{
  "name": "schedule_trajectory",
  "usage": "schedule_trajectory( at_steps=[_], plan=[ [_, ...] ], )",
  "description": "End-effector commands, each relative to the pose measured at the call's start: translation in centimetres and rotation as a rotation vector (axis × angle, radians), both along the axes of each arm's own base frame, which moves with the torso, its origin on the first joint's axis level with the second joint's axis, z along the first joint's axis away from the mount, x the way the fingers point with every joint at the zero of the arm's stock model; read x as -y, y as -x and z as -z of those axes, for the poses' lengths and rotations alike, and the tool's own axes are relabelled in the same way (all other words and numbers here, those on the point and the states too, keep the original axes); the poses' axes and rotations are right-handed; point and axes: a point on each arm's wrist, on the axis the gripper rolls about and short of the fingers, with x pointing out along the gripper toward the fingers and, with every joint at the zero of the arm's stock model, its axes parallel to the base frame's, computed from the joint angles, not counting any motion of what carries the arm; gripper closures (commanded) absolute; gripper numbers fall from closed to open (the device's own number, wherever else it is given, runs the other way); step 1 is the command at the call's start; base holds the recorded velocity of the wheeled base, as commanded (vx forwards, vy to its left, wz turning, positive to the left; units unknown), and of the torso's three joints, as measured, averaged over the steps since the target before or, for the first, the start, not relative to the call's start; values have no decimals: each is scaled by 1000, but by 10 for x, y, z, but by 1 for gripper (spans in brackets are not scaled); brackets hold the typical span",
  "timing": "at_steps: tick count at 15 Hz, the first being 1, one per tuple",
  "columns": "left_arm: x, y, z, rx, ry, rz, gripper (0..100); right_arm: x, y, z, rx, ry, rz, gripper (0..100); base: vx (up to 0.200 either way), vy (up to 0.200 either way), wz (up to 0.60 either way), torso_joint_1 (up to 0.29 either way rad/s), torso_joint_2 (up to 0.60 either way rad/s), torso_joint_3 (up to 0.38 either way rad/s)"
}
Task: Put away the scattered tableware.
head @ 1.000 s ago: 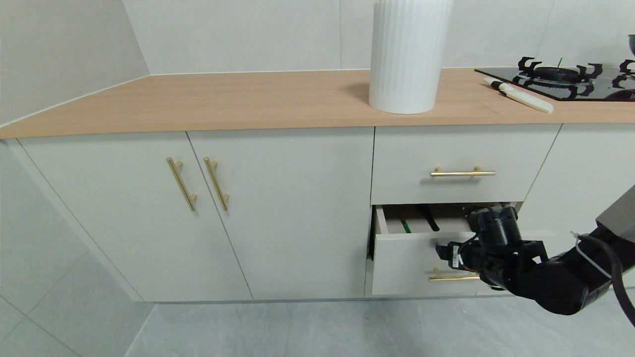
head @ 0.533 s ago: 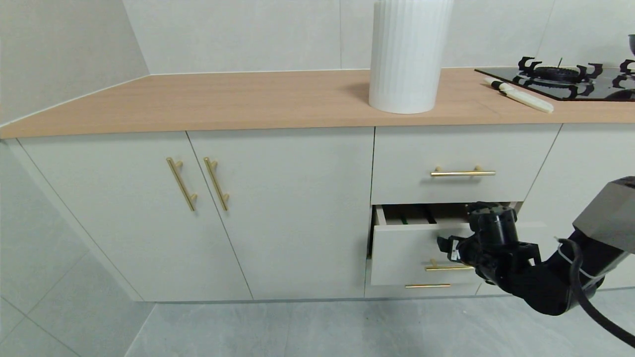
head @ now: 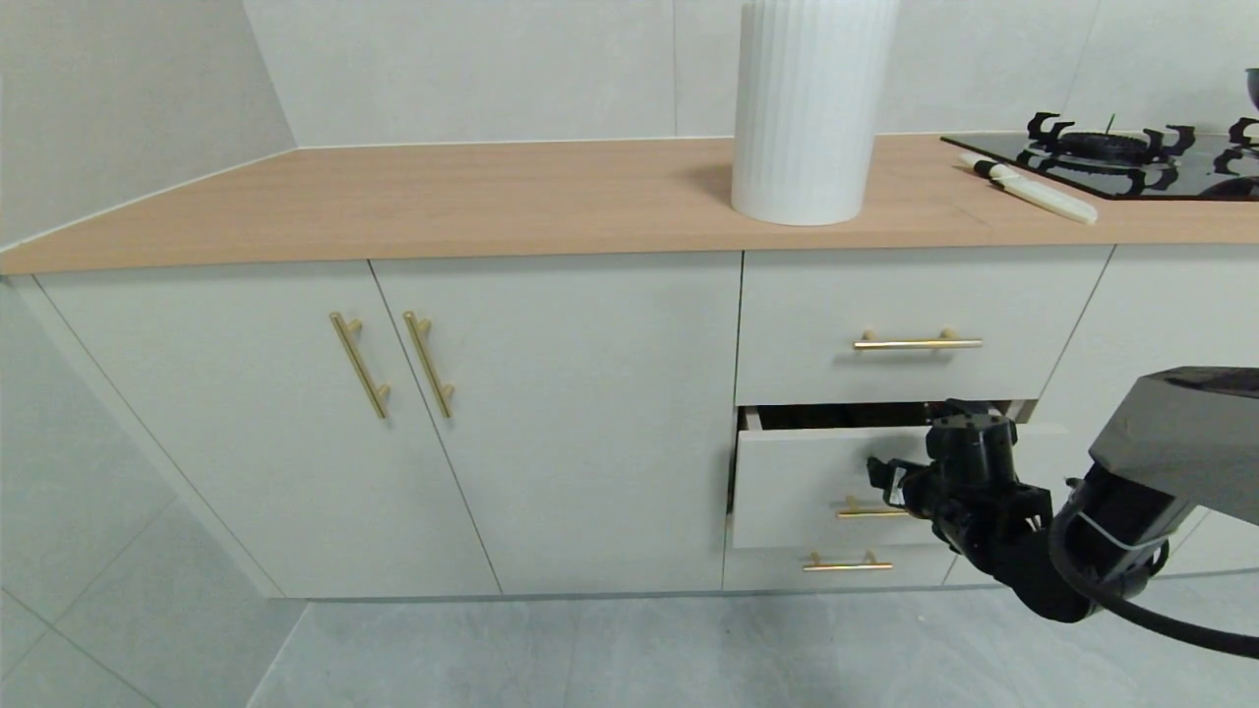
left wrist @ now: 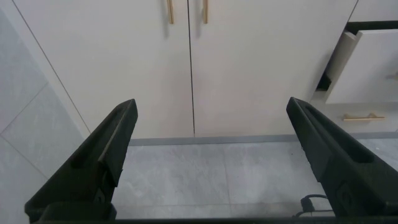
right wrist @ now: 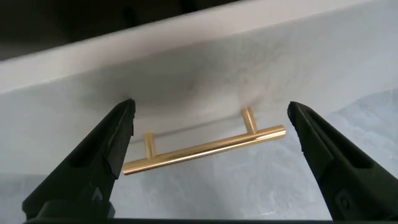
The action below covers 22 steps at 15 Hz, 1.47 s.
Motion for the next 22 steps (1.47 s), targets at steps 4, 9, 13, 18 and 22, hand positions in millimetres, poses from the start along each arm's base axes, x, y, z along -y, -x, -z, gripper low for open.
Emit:
schedule_trajectory(
  at_steps=[4,9,13,18,22],
  plan=[
    [0,0,0,0,0,0,0,4,-18,22,46,-13,29,0,0,0,0,0,0,0],
    [0,0,0,0,0,0,0,10,-38,38,113,-11,95,0,0,0,0,0,0,0],
    [0,0,0,-1,0,0,0,9,-50,42,170,-16,130,0,0,0,0,0,0,0],
    [0,0,0,-1,0,0,0,9,-51,42,181,-18,131,0,0,0,0,0,0,0],
    [0,0,0,0,0,-2,0,10,-47,39,177,-11,129,0,0,0,0,0,0,0]
  ],
)
